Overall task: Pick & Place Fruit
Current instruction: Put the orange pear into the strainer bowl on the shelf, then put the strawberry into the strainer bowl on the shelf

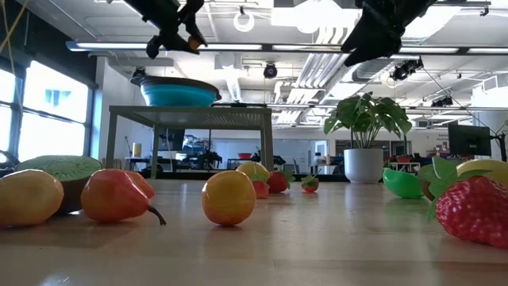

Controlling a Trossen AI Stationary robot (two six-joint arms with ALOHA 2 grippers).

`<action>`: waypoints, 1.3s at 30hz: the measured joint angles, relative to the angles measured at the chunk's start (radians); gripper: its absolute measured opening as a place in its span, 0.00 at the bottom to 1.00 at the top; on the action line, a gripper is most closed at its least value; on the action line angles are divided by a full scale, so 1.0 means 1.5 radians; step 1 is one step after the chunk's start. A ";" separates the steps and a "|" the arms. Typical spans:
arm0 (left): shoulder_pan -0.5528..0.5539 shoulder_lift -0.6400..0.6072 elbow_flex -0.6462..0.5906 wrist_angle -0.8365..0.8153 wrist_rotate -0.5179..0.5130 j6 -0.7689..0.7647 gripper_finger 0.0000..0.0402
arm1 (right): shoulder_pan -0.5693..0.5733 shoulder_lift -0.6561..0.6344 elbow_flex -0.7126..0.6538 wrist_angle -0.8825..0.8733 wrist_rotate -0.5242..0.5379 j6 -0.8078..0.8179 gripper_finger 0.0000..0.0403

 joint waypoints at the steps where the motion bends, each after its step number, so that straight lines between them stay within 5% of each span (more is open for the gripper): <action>1: 0.008 0.000 0.000 -0.009 0.009 0.000 0.32 | -0.001 0.003 0.000 0.001 0.000 0.005 0.68; 25: 0.114 0.020 0.000 -0.087 0.098 0.078 0.32 | -0.001 0.073 0.000 0.031 -0.009 0.018 0.69; 39: 0.114 0.062 0.000 -0.059 0.092 0.117 0.55 | 0.000 0.073 0.000 0.036 -0.037 0.031 0.69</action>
